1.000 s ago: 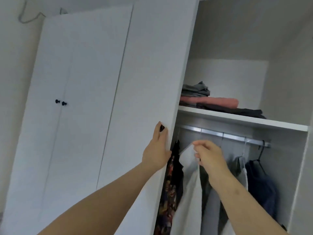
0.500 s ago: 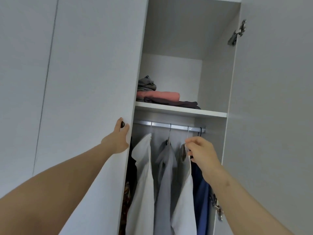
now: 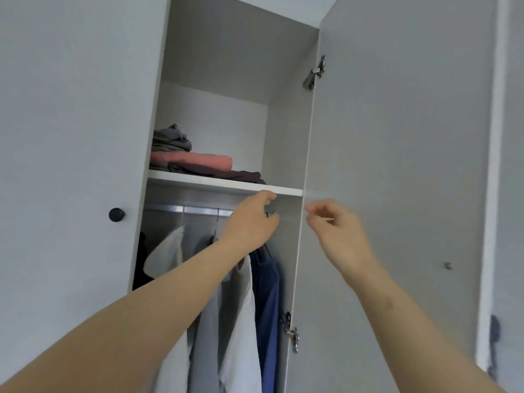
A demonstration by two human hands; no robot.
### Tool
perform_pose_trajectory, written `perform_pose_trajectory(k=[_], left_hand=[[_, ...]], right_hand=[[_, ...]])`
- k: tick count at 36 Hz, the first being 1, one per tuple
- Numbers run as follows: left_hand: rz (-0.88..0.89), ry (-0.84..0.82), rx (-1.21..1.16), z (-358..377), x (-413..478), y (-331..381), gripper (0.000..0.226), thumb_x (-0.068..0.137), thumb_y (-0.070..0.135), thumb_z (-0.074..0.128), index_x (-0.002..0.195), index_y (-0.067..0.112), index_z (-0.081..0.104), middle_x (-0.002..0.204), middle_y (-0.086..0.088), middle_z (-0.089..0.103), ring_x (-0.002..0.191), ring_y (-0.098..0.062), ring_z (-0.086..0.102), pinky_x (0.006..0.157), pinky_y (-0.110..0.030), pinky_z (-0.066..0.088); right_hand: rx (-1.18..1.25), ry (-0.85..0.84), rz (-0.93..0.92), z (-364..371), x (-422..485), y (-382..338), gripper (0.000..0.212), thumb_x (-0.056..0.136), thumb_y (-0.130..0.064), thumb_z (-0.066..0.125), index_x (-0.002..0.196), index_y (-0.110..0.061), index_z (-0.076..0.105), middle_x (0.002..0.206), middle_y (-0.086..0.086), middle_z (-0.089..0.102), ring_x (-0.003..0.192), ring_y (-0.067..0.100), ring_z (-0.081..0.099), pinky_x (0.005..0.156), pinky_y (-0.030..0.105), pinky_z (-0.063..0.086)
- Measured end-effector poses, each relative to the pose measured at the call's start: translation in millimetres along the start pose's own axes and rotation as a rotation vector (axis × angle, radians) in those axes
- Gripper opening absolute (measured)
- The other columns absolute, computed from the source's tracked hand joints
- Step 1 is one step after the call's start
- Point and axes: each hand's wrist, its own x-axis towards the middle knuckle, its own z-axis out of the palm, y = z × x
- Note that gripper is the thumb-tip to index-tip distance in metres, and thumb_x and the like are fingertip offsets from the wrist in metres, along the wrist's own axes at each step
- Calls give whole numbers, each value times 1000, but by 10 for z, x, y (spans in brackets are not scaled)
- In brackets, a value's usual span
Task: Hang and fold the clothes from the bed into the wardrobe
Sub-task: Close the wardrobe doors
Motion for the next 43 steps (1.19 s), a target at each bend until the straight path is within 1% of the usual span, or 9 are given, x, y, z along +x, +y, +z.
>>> perform_pose_trajectory(k=[13, 15, 17, 19, 23, 27, 31, 34, 43], left_hand=[[135, 33, -414, 599, -211, 944, 20, 85, 14, 59, 93, 32, 56, 108, 9, 63, 98, -8, 57, 87, -25, 45], [137, 41, -435, 606, -233, 1021, 18, 85, 13, 59, 97, 27, 61, 107, 8, 64, 98, -9, 59, 88, -26, 45], [143, 54, -440, 600, -256, 1071, 18, 85, 13, 59, 99, 23, 63, 106, 8, 64, 98, -10, 59, 87, -26, 45], [155, 64, -447, 580, -287, 1096, 17, 85, 13, 59, 98, 24, 63, 106, 10, 64, 97, -9, 59, 85, -25, 45], [159, 98, -466, 491, -383, 1047, 22, 86, 14, 58, 86, 37, 57, 96, 21, 61, 96, -4, 58, 84, -27, 47], [161, 191, -534, 330, -476, 902, 32, 85, 9, 57, 80, 40, 56, 86, 26, 61, 85, 11, 57, 75, -9, 43], [149, 285, -571, 112, -490, 721, 23, 87, 6, 57, 87, 28, 61, 86, 20, 63, 79, 16, 55, 72, 0, 40], [163, 362, -498, -111, -505, 515, 23, 89, 6, 56, 92, 28, 60, 88, 21, 61, 83, 15, 56, 74, 1, 40], [164, 558, -372, -866, -609, -244, 16, 94, 35, 35, 103, 45, 43, 94, 22, 57, 86, 7, 57, 80, -16, 46]], right_hand=[[-599, 787, -344, -1006, -352, -85, 38, 78, -7, 51, 115, -6, 59, 133, 13, 48, 118, 30, 47, 99, 33, 25], [-428, 725, -168, -1135, -340, -74, 39, 87, -17, 45, 125, -13, 51, 126, 2, 53, 114, 12, 50, 94, 22, 33], [-179, 597, 24, -1233, -351, -31, 22, 93, -23, 43, 112, -20, 53, 84, -5, 55, 71, -6, 52, 64, 10, 43], [-89, 560, 38, -1300, -387, 3, 15, 92, -18, 43, 90, -11, 55, 65, 0, 42, 53, 5, 39, 53, 20, 37], [7, 525, -64, -1283, -441, -6, 19, 82, -13, 41, 70, 1, 45, 61, 4, 33, 59, 14, 30, 54, 25, 26], [74, 416, -157, -1064, -512, -54, 28, 80, -19, 40, 52, -22, 44, 52, -12, 29, 53, 9, 27, 47, 21, 23], [227, 193, -222, -724, -554, -148, 36, 85, -17, 42, 94, -34, 73, 69, -10, 65, 58, 12, 57, 48, 25, 43], [261, 70, -201, -448, -521, -166, 34, 84, -17, 46, 105, -29, 70, 105, -14, 71, 94, 6, 66, 76, 24, 54], [325, -138, -218, 592, -538, -104, 44, 80, -5, 69, 81, -49, 65, 91, -38, 64, 90, -2, 66, 75, 6, 47]])
